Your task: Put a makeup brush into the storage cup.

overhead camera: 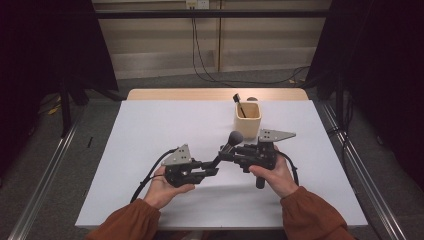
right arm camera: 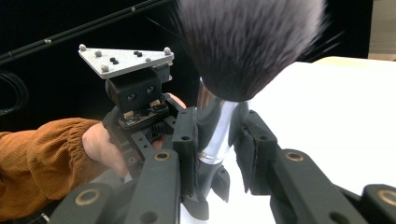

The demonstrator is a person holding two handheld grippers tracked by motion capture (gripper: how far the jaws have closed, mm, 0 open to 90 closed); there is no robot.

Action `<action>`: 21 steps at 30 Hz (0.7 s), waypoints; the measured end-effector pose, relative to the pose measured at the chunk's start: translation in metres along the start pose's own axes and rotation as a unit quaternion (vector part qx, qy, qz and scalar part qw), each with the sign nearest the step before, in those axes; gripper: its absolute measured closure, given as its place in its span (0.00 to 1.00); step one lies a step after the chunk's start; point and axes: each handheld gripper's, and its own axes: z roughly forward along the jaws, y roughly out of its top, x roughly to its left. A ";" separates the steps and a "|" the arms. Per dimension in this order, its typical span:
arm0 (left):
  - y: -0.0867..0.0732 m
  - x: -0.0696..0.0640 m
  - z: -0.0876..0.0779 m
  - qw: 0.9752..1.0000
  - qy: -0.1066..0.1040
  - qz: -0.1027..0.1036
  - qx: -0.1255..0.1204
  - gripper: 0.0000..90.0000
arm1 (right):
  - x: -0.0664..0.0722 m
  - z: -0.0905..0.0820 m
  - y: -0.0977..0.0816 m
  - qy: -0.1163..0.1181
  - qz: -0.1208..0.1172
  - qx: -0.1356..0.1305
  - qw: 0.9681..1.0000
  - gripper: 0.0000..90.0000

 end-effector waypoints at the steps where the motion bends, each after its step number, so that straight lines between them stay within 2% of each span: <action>1: 0.000 0.000 0.000 1.000 0.000 -0.002 -0.001 0.82 | 0.000 0.000 0.000 0.000 -0.002 0.000 1.000 0.79; 3: -0.001 0.000 0.000 1.000 0.002 -0.006 -0.004 0.81 | 0.001 0.000 0.001 -0.002 -0.012 0.002 1.000 0.79; 7: -0.004 -0.001 0.001 1.000 0.009 -0.005 0.004 0.75 | 0.004 0.000 0.002 -0.008 -0.031 0.007 0.999 0.79; 12: -0.004 -0.001 -0.001 1.000 0.012 -0.013 -0.003 0.68 | 0.002 -0.003 0.003 -0.016 -0.026 0.004 1.000 0.79; 21: -0.004 0.002 -0.004 0.999 0.039 -0.024 0.004 0.49 | -0.002 -0.009 0.005 -0.032 -0.022 0.005 0.999 0.79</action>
